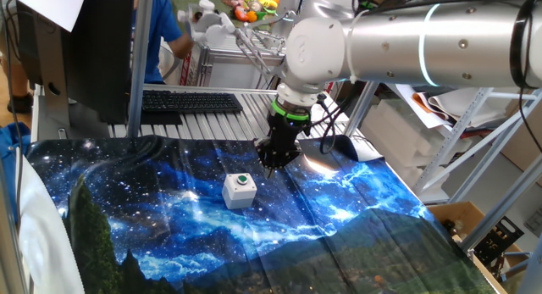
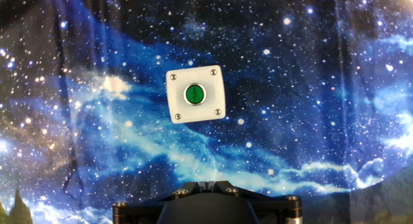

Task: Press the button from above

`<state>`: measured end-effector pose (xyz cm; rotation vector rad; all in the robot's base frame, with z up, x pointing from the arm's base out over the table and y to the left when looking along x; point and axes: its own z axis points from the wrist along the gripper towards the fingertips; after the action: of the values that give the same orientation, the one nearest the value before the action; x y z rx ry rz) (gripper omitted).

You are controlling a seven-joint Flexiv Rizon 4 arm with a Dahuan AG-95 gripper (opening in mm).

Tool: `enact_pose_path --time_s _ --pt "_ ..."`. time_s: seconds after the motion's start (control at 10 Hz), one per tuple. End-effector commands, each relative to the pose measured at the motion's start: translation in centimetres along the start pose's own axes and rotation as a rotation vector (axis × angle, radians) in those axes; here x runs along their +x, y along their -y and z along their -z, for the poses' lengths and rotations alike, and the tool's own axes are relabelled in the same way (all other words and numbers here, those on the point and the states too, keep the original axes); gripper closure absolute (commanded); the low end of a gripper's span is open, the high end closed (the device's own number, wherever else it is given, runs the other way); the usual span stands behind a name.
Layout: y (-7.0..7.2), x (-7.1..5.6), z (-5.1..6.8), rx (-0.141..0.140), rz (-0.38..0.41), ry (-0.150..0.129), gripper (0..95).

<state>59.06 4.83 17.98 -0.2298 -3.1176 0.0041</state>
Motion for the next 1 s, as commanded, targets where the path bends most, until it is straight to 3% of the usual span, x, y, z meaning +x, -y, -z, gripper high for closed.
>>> enact_pose_path --time_s 0.1,1.0 --pt "0.04 0.04 0.02 0.037 0.168 0.021 95.0" --pt "0.04 0.04 0.02 0.031 0.196 0.031 95.0"
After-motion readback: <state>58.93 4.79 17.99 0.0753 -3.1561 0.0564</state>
